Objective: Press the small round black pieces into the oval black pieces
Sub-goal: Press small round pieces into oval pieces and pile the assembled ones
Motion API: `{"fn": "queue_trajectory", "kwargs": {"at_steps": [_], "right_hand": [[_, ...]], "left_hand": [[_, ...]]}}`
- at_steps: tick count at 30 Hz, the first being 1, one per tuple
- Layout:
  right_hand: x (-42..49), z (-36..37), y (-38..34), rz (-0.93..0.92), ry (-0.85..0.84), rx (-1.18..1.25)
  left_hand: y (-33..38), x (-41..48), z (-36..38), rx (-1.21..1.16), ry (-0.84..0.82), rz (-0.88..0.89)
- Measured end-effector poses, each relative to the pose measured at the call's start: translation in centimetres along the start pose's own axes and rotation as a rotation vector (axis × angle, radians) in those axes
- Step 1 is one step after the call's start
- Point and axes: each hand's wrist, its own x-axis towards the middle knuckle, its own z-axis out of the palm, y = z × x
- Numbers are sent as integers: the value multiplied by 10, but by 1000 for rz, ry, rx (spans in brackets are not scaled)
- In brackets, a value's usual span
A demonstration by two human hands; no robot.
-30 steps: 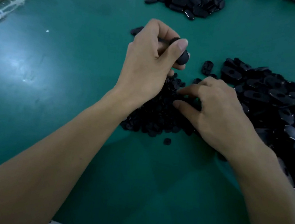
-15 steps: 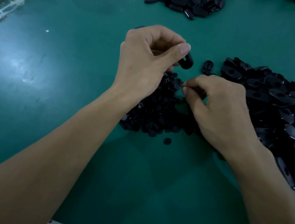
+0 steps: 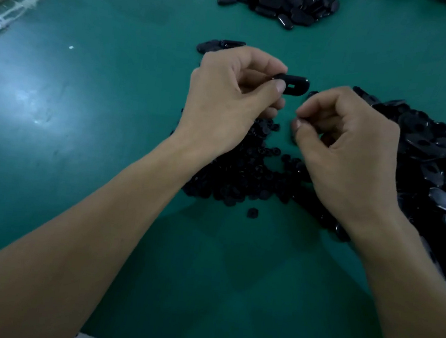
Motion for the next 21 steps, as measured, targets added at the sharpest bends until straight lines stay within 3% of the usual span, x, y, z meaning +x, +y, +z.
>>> {"fn": "queue_trajectory", "kwargs": {"at_steps": [21], "right_hand": [[2,-1,1,39,60,82]], "left_hand": [[4,-2,1,195,-69,106]]}}
